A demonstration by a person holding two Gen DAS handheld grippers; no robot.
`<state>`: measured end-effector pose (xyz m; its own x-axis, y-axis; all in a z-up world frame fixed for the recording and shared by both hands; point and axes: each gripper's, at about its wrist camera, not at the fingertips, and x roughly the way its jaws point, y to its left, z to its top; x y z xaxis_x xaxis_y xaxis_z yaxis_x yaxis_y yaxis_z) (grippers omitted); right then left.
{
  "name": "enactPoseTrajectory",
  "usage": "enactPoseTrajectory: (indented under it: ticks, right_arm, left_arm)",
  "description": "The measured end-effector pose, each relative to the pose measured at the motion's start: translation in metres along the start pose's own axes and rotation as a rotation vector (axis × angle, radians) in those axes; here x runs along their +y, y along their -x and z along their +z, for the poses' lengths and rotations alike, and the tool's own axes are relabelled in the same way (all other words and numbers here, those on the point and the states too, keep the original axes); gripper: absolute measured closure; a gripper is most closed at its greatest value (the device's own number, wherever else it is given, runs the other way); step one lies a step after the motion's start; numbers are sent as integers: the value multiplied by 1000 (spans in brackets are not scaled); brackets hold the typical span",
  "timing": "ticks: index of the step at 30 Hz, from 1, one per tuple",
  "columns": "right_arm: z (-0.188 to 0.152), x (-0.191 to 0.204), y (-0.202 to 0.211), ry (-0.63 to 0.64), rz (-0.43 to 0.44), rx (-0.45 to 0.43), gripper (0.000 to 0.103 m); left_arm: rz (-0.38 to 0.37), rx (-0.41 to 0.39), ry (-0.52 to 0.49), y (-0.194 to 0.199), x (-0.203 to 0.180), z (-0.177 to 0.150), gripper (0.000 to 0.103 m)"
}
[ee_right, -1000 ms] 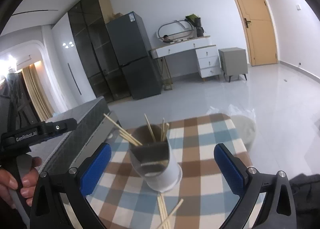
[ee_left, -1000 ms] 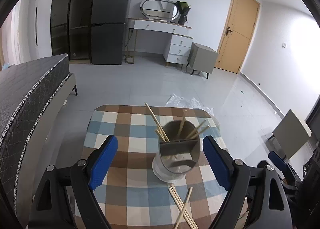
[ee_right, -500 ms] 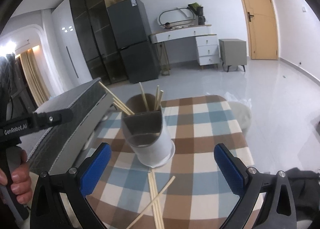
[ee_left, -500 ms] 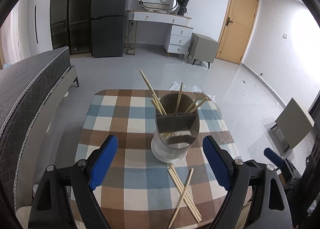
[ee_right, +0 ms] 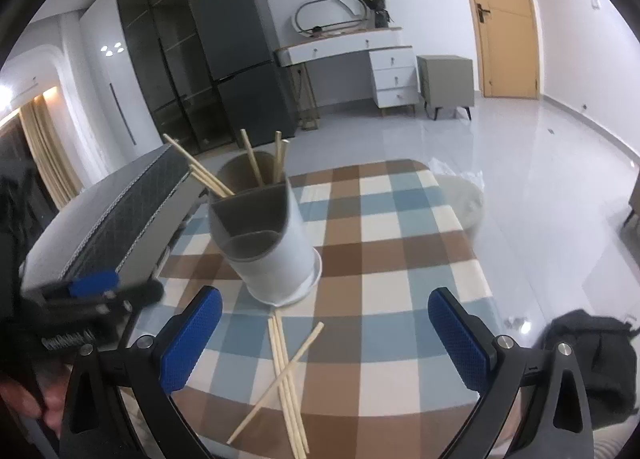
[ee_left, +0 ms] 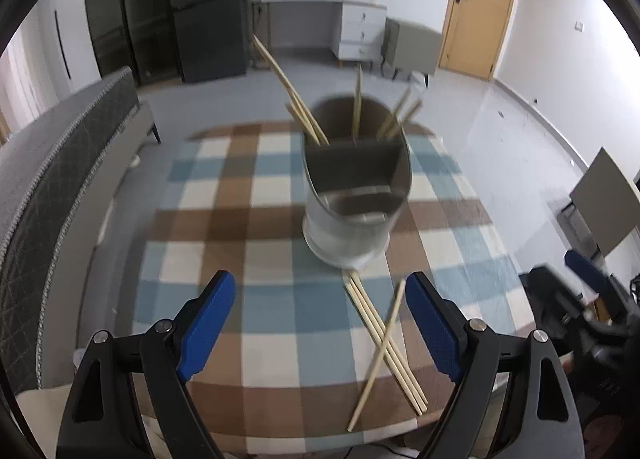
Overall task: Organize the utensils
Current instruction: 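Withdraw the open right gripper away from the caddy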
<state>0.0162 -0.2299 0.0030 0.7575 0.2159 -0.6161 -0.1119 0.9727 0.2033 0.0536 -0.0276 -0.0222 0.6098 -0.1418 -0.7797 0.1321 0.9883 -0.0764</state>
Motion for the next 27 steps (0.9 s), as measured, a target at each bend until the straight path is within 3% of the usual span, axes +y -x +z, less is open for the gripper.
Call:
enactPoseTrajectory:
  ticks: [5,11,18,27]
  right_arm:
    - [-2,-15,-2,-45,-11,26,0]
    - [-6,-18,-13,-28,-11,115,0]
    - [-6,-22,-8,-45,55,109,0]
    - [-4,-30,-10,-71,45,107,0]
  left_arm:
    - [-57,82,-31,-24,-14,-9,19]
    - [-59,132,-93,-48,-32,-12,19]
    - [-57,198,-132,-84,-44,-15,19]
    - [-68,257,-166,-119,-61,-13,20]
